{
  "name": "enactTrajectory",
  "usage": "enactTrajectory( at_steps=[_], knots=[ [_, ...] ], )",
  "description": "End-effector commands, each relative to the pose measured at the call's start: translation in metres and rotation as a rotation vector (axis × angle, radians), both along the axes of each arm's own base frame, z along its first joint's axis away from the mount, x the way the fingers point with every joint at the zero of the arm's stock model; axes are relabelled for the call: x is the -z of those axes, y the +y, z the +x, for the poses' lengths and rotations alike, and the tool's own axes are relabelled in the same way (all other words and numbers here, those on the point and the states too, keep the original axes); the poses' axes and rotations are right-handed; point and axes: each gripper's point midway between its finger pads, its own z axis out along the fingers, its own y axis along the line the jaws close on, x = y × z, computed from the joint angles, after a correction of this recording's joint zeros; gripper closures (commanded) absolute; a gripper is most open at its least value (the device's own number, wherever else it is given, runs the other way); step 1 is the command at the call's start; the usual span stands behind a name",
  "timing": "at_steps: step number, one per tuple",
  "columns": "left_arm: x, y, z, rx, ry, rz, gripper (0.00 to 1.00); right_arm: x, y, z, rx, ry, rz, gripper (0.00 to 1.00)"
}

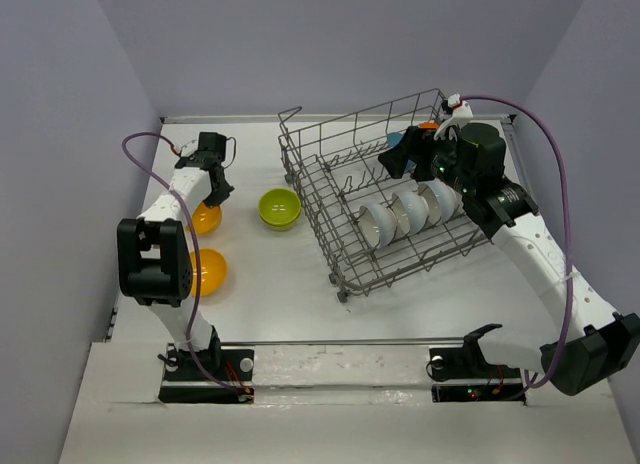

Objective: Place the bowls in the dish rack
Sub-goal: Move the bowl to the center of the board, then pick up the bowl from the center of the board.

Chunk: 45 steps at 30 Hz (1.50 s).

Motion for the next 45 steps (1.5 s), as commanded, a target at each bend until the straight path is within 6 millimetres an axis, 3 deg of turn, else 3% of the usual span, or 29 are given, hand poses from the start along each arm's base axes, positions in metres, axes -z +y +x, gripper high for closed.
enactTrajectory(
  at_steps=[1, 6, 12, 15, 19, 20, 21, 26, 30, 34, 38, 45],
  knots=[
    [-0.010, 0.012, 0.017, -0.041, -0.071, 0.049, 1.00, -0.016, 0.003, 0.000, -0.016, -0.061, 0.025, 0.08],
    [-0.003, 0.013, 0.025, -0.033, -0.058, 0.063, 0.97, -0.011, 0.004, 0.001, -0.019, -0.051, 0.020, 0.08],
    [0.002, 0.012, 0.034, -0.022, -0.050, 0.065, 0.83, -0.011, 0.004, 0.001, -0.020, -0.054, 0.018, 0.08],
    [0.002, 0.012, 0.036, -0.021, -0.058, 0.063, 0.80, -0.011, 0.004, 0.000, -0.022, -0.054, 0.015, 0.08],
    [0.003, 0.011, 0.037, -0.019, -0.059, 0.061, 0.69, -0.010, 0.004, 0.000, -0.025, -0.054, 0.015, 0.08],
    [0.003, 0.011, 0.038, -0.016, -0.061, 0.062, 0.60, -0.010, 0.004, 0.000, -0.026, -0.055, 0.013, 0.08],
    [0.003, 0.010, 0.038, -0.009, -0.062, 0.055, 0.57, -0.009, 0.004, 0.001, -0.024, -0.052, 0.013, 0.08],
    [-0.009, 0.008, 0.039, -0.002, -0.097, 0.045, 0.43, -0.009, 0.003, 0.001, -0.020, -0.054, 0.009, 0.06],
    [-0.035, 0.007, 0.035, -0.001, -0.152, 0.041, 0.39, -0.009, 0.003, 0.001, -0.020, -0.056, 0.009, 0.05],
    [-0.061, 0.000, 0.016, 0.004, -0.177, 0.029, 0.35, -0.009, 0.002, 0.001, -0.013, -0.054, 0.008, 0.05],
    [-0.068, -0.009, -0.013, 0.016, -0.179, -0.003, 0.35, -0.008, 0.002, 0.002, -0.013, -0.053, 0.007, 0.05],
    [-0.042, -0.006, -0.076, -0.027, -0.081, -0.027, 0.36, -0.007, 0.006, 0.001, -0.031, -0.045, 0.013, 0.05]
  ],
)
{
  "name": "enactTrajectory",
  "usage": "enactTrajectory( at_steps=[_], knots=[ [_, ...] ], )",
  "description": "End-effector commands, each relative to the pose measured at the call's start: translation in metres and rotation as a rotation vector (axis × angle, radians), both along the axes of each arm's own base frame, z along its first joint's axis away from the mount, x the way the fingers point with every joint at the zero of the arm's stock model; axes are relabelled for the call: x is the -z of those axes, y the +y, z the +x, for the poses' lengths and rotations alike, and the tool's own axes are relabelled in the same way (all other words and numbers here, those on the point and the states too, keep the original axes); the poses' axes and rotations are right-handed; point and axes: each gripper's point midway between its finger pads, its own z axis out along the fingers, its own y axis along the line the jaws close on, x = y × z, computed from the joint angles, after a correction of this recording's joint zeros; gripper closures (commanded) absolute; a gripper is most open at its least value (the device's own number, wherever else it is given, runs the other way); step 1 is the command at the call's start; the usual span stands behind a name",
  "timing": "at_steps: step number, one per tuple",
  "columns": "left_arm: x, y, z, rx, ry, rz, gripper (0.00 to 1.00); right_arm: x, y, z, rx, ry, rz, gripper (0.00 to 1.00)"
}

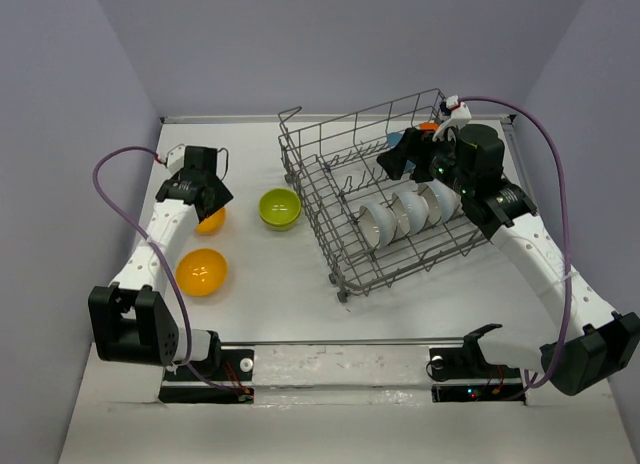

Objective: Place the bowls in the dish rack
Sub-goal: Pick up the bowl from the center of the board.

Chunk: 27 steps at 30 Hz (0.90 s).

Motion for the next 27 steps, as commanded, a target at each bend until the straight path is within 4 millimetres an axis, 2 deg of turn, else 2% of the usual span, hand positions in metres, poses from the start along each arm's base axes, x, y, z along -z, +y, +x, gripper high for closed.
enactTrajectory(
  at_steps=[1, 3, 13, 19, 27],
  knots=[
    [0.034, 0.005, -0.045, -0.035, 0.140, -0.005, 0.37, -0.011, 0.005, 0.001, -0.022, -0.043, 0.018, 0.05],
    [0.046, 0.001, -0.058, -0.013, 0.185, -0.021, 0.39, -0.011, 0.005, 0.001, -0.022, -0.043, 0.018, 0.05],
    [0.083, -0.006, -0.096, 0.006, 0.301, -0.038, 0.45, -0.011, 0.005, -0.001, -0.028, -0.044, 0.022, 0.05],
    [0.098, -0.013, -0.107, 0.010, 0.335, -0.035, 0.45, -0.012, 0.006, -0.002, -0.033, -0.042, 0.025, 0.05],
    [0.111, -0.026, -0.110, 0.037, 0.364, -0.043, 0.48, -0.012, 0.005, -0.004, -0.033, -0.045, 0.027, 0.05]
  ],
)
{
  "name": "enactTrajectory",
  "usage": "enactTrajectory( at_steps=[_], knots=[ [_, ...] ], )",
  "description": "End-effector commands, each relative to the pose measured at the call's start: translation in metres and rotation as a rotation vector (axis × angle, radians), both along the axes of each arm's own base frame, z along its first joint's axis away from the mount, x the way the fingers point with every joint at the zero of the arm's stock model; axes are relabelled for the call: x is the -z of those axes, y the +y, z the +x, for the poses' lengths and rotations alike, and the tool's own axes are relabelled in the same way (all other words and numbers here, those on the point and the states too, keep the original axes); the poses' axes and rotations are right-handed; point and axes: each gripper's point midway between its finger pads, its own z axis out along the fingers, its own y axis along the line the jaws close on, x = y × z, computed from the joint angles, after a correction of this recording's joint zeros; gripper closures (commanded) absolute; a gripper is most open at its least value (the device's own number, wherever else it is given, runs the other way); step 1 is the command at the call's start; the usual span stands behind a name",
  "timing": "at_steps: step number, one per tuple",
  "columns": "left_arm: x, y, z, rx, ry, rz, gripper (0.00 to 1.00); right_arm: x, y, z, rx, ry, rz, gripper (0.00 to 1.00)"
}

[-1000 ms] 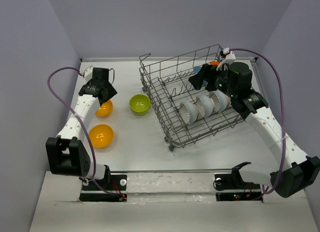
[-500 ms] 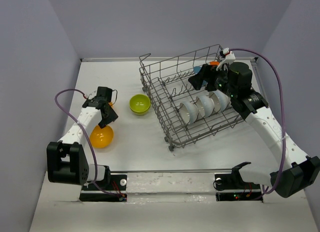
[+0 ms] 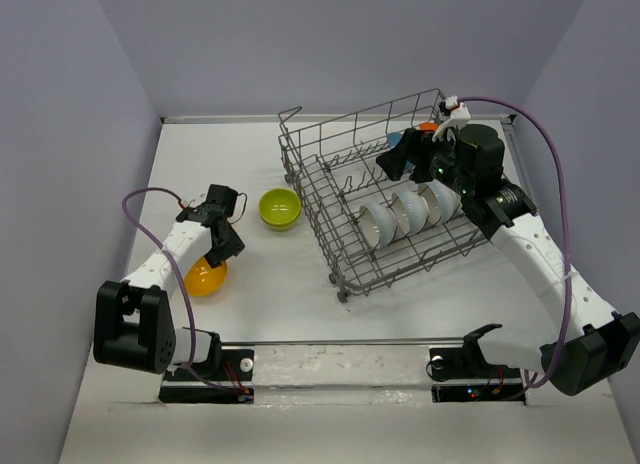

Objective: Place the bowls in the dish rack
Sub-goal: Pick up the bowl from the center of the board.

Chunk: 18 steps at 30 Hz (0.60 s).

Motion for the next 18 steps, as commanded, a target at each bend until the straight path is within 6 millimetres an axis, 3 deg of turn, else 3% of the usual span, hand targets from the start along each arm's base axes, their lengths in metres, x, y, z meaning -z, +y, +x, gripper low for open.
enactTrajectory(
  at_steps=[1, 15, 18],
  knots=[
    [0.0072, -0.0048, -0.0021, 0.000, 0.014, 0.002, 0.48, -0.0125, 0.0027, -0.0023, -0.017, -0.048, 0.024, 0.05],
    [0.0135, 0.0013, -0.0076, -0.013, 0.074, 0.054, 0.50, -0.0093, 0.0021, -0.0039, -0.020, -0.045, 0.018, 0.04],
    [0.0149, 0.0001, -0.0079, -0.007, 0.085, 0.050, 0.56, -0.0081, 0.0019, -0.0036, -0.018, -0.044, 0.016, 0.04]
  ],
)
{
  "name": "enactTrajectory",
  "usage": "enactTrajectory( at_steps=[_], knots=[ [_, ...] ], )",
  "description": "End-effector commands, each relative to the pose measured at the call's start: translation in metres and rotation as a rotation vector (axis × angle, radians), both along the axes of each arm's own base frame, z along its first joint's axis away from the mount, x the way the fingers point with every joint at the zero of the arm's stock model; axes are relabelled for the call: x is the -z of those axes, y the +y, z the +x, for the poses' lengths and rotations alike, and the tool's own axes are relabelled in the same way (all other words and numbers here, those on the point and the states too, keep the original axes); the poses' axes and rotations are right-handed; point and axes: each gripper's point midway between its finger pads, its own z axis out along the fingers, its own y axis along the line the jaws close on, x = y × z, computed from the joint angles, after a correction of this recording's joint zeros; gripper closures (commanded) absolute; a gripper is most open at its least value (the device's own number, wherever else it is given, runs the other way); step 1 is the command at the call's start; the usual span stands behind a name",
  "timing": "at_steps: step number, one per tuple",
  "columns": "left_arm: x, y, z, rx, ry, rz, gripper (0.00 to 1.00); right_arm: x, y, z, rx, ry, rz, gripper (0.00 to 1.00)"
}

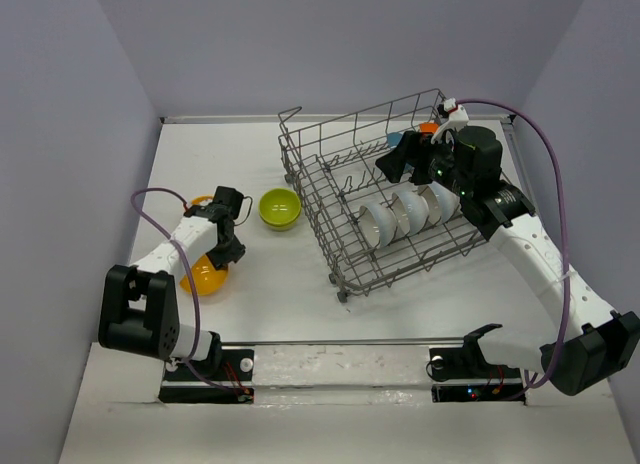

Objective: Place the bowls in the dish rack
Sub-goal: Pick up the bowl from the center of the board.

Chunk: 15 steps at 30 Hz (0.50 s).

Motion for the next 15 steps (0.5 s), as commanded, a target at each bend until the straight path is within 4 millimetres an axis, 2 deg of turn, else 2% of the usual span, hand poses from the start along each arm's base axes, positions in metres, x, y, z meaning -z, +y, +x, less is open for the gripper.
enactTrajectory(
  at_steps=[1, 10, 11, 13, 14, 15],
  knots=[
    [-0.0017, 0.0028, -0.0016, -0.010, 0.016, 0.024, 0.58, -0.0159, 0.0015, -0.0029, -0.016, -0.060, 0.019, 0.04],
    [-0.0017, 0.0033, -0.0028, -0.004, 0.025, 0.027, 0.79, -0.0153, 0.0022, -0.0031, -0.021, -0.059, 0.018, 0.04],
    [-0.0017, 0.0027, -0.0026, -0.002, 0.024, 0.024, 0.85, -0.0153, 0.0022, -0.0031, -0.021, -0.059, 0.018, 0.04],
    [-0.0024, 0.0016, -0.0015, 0.001, 0.021, 0.019, 0.92, -0.0153, 0.0022, -0.0031, -0.021, -0.059, 0.018, 0.04],
    [-0.0028, 0.0009, -0.0007, 0.001, 0.019, 0.016, 0.99, -0.0148, 0.0023, -0.0027, -0.021, -0.058, 0.018, 0.04],
    [-0.0035, -0.0007, 0.0003, 0.007, 0.016, 0.010, 1.00, -0.0148, 0.0023, -0.0027, -0.021, -0.058, 0.018, 0.04]
  ],
)
